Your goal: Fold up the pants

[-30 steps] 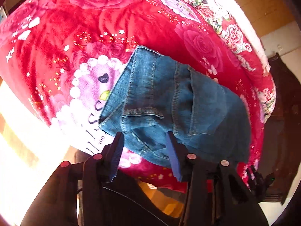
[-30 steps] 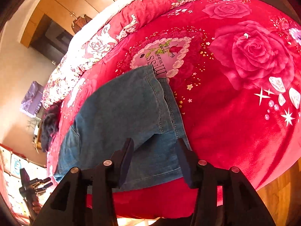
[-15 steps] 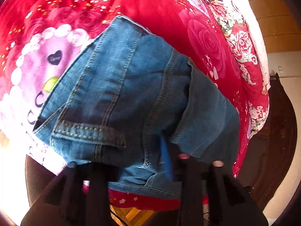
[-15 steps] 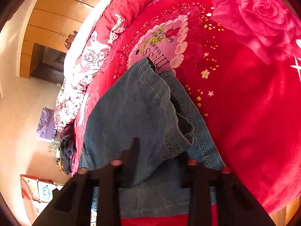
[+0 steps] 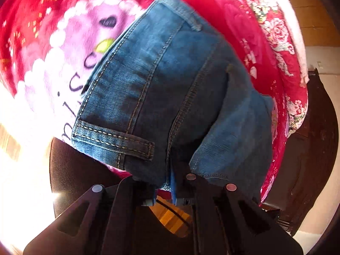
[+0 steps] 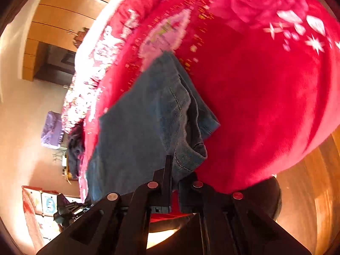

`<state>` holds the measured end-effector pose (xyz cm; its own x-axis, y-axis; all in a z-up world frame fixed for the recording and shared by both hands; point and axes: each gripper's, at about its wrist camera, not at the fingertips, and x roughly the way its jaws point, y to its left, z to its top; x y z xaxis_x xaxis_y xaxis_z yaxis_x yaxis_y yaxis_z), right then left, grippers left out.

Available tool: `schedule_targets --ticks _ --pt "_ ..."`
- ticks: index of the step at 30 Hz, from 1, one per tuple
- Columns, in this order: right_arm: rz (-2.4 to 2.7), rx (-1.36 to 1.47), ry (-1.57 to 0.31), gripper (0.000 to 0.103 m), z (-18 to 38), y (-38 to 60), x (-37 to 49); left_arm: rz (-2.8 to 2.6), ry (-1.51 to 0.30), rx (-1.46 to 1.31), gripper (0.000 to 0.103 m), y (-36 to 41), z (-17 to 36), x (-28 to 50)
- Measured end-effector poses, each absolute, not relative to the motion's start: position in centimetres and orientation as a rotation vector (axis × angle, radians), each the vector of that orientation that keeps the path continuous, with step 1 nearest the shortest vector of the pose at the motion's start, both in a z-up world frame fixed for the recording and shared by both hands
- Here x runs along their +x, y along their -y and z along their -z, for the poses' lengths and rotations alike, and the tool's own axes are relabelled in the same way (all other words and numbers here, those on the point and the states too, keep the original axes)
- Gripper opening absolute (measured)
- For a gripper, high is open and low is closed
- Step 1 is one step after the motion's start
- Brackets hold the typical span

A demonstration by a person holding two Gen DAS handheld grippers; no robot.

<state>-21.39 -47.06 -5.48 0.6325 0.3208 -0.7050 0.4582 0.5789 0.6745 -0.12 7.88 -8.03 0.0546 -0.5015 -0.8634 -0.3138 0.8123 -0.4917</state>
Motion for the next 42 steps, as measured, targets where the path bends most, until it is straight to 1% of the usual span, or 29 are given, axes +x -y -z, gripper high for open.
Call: schedule_targets --ticks 2,4,6,7,8,9,11,14,17,19,20,21,23,25,26,27,29,30,34,35,36,37,38,39,40,41,42 --pt "0.129 0.983 -0.968 0.008 7.0 46.9 -21.1 0.152 -1.552 -0.676 0.007 -7.8 8.5 0.1" --pt "0.138 0.976 -0.972 0.014 6.7 47.0 -21.0 0.175 -1.539 -0.622 0.009 -7.5 7.3 0.3" --pt "0.150 0.949 -0.962 0.032 5.5 47.5 -21.0 0.249 -1.524 -0.559 0.015 -7.4 6.1 0.1" --pt "0.174 0.917 -0.952 0.037 4.4 48.1 -21.2 0.298 -1.517 -0.526 0.016 -7.6 5.5 -0.2" --pt "0.200 0.886 -0.937 0.044 3.5 48.6 -21.4 0.337 -1.509 -0.498 0.017 -7.9 4.8 -0.5" --pt "0.229 0.859 -0.917 0.047 2.5 49.4 -21.7 0.359 -1.499 -0.476 0.018 -8.5 4.2 -0.7" --pt "0.276 0.812 -0.877 0.048 0.7 50.8 -21.8 0.360 -1.466 -0.465 0.018 -9.9 3.2 -0.4" --pt "0.254 0.796 -0.848 0.049 -0.5 52.1 -19.1 0.349 -1.433 -0.594 0.018 -11.4 3.0 2.9" --pt "0.195 0.768 -0.847 0.050 -0.7 52.1 -14.4 0.306 -1.438 -0.708 0.018 -11.5 3.0 5.9" --pt "0.197 0.755 -0.889 0.051 0.0 51.8 -11.5 0.384 -1.384 -0.785 0.018 -11.1 1.1 6.1" --pt "0.202 0.743 -0.910 0.051 0.3 51.6 -10.4 0.430 -1.360 -0.753 0.023 -10.4 -0.3 5.9" --pt "0.204 0.728 -0.924 0.051 0.6 51.3 -9.4 0.455 -1.354 -0.677 0.036 -9.8 -1.6 5.4" --pt "0.210 0.700 -0.942 0.051 1.2 50.7 -8.1 0.454 -1.320 -0.528 0.048 -9.2 -3.5 4.2" --pt "0.219 0.685 -0.959 0.051 1.8 50.4 -7.3 0.395 -1.273 -0.445 0.049 -10.3 -4.1 4.1" --pt "0.218 0.685 -0.963 0.051 2.1 50.3 -7.1 0.340 -1.264 -0.434 0.052 -11.0 -3.8 5.0" --pt "0.216 0.685 -0.969 0.051 2.4 50.2 -6.8 0.286 -1.261 -0.457 0.056 -12.1 -3.0 6.0" --pt "0.223 0.678 -0.986 0.051 2.8 50.1 -6.2 0.227 -1.303 -0.551 0.060 -13.4 -0.2 8.7" --pt "0.229 0.666 -0.993 0.051 2.9 49.9 -5.9 0.201 -1.338 -0.597 0.059 -14.1 1.5 9.9" --pt "0.240 0.608 -0.986 0.049 2.4 49.5 -5.8 0.142 -1.450 -0.680 0.059 -13.1 7.3 13.8" --pt "0.242 0.583 -0.997 0.033 2.4 49.4 -5.7 0.146 -1.465 -0.700 0.057 -12.5 7.9 14.0" --pt "0.258 0.546 -1.016 0.011 2.3 49.2 -5.5 0.123 -1.452 -0.683 0.053 -11.8 7.5 13.9" --pt "0.263 0.504 -1.036 0.011 2.0 48.9 -5.2 0.130 -1.423 -0.663 0.048 -11.2 6.7 13.5" --pt "0.239 0.492 -1.019 0.010 1.2 48.8 -5.1 0.152 -1.394 -0.649 0.039 -10.6 5.7 13.1" --pt "0.226 0.484 -0.983 0.009 0.0 48.9 -5.1 0.184 -1.358 -0.655 0.028 -10.3 4.7 12.7" --pt "0.213 0.483 -0.935 0.009 -1.4 48.9 -5.1 0.215 -1.332 -0.677 0.021 -10.4 3.9 12.3" --pt "0.195 0.494 -0.895 0.009 -2.6 49.2 -4.9 0.211 -1.317 -0.685 0.018 -10.7 3.4 12.1" --pt "0.193 0.495 -0.879 0.009 -3.1 49.5 -4.4 0.183 -1.314 -0.674 0.018 -10.8 3.4 12.2"
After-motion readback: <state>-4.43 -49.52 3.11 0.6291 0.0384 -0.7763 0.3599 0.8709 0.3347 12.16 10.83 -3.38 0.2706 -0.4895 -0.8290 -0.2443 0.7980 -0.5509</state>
